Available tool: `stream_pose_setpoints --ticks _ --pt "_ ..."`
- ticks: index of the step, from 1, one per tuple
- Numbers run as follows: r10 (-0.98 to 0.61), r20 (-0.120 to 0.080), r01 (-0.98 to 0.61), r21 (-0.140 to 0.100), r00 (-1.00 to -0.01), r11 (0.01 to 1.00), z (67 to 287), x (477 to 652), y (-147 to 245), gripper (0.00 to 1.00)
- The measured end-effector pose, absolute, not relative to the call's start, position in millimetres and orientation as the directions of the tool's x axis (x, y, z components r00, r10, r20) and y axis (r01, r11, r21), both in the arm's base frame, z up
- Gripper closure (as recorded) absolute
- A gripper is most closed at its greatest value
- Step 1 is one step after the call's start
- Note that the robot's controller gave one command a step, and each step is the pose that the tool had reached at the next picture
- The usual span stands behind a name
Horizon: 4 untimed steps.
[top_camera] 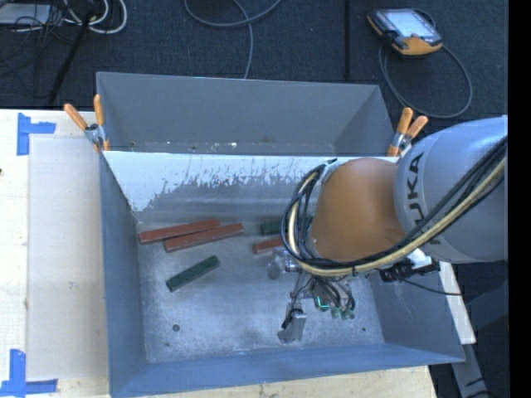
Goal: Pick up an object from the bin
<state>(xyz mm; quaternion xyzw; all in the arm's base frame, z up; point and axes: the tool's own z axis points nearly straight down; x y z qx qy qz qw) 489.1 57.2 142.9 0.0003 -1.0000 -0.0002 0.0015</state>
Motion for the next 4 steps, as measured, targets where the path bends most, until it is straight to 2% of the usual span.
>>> stream_pose_setpoints --ticks 1,2,3,4 --pt "-0.007 0.001 -0.007 -0.002 -1.000 1.000 147.1 503.3 102.1 0.00" --pt "-0.168 -0.006 -0.168 0.004 -0.986 0.986 121.3 542.9 118.1 0.00" --pt "-0.241 -0.002 -0.241 -0.003 -0.970 0.970 99.8 547.0 128.0 0.00" --pt "-0.399 -0.004 -0.399 0.001 -0.917 0.917 71.2 577.4 188.3 1.00"
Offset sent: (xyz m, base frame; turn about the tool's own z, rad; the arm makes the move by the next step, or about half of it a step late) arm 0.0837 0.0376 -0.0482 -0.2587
